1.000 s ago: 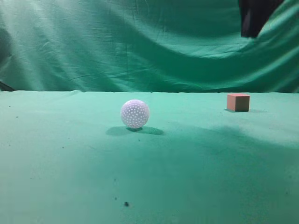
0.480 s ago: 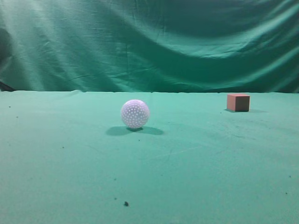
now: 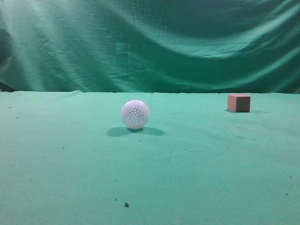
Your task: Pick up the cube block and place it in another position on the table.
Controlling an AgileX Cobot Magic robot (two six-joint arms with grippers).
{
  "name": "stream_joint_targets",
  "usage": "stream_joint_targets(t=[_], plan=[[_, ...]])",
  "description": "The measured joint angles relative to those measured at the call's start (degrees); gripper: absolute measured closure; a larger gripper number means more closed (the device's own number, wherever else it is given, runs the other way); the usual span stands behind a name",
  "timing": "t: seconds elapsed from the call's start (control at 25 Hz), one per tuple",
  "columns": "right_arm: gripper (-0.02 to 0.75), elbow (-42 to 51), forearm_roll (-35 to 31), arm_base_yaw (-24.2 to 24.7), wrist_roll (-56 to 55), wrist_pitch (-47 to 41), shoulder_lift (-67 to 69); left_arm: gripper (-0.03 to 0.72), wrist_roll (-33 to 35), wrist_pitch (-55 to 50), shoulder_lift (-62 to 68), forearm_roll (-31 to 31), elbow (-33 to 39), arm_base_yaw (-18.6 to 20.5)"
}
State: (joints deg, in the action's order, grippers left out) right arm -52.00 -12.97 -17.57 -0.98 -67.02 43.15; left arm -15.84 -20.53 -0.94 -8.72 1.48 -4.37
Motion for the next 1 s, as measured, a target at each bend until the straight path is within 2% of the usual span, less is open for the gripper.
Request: stream_joint_targets(t=[0.2, 0.32, 0.68, 0.88, 1.0], plan=[[0.738, 0.35, 6.66, 0.0, 0.2, -0.28, -2.93, 0.426, 0.0, 0.0, 0.0, 0.0, 0.0, 0.0], [0.738, 3.27, 10.95, 0.42, 0.2, 6.05, -3.78, 0.426, 0.0, 0.0, 0.0, 0.0, 0.0, 0.0], [0.738, 29.01, 11.72, 15.28, 0.75, 37.62, -23.1, 0.426, 0.0, 0.0, 0.0, 0.0, 0.0, 0.0], [0.738, 43.32, 11.72, 17.99, 0.79, 48.2, -34.22, 0.426, 0.0, 0.0, 0.0, 0.0, 0.0, 0.0], [0.738, 49.79, 11.72, 17.98, 0.52, 50.25, -39.6, 0.426, 0.0, 0.0, 0.0, 0.0, 0.0, 0.0]])
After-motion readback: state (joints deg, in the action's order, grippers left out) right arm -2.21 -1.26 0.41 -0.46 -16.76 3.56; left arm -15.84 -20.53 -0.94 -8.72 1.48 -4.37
